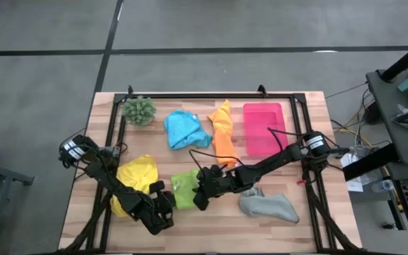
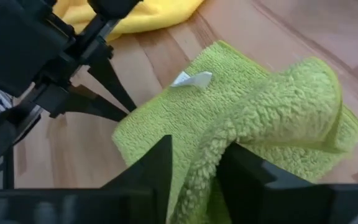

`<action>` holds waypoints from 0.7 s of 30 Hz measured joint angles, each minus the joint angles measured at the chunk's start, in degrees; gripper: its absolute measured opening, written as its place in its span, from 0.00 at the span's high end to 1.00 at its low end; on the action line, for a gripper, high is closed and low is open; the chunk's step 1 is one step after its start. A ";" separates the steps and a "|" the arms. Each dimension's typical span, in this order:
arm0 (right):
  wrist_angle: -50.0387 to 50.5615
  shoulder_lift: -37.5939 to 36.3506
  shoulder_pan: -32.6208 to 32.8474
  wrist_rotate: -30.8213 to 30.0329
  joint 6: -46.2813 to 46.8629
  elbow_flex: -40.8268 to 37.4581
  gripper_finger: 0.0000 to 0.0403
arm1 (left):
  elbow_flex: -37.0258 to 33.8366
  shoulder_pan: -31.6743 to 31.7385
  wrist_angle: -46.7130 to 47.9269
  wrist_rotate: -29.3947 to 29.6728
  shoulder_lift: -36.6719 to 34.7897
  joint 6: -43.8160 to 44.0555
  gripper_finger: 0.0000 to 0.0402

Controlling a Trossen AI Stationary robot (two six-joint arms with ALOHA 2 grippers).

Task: Fold microfiber towels
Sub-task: Fold the green microfiber cloth

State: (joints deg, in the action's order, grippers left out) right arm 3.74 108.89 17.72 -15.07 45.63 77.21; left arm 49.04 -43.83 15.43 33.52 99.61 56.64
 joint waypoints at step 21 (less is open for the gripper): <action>-5.34 9.43 -1.77 5.10 -7.51 6.93 0.50 | 0.09 0.24 0.12 1.24 -0.39 -0.04 0.95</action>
State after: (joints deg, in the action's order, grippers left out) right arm -1.60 118.32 15.95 -9.97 38.12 84.14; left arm 49.12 -43.59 15.55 34.76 99.23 56.60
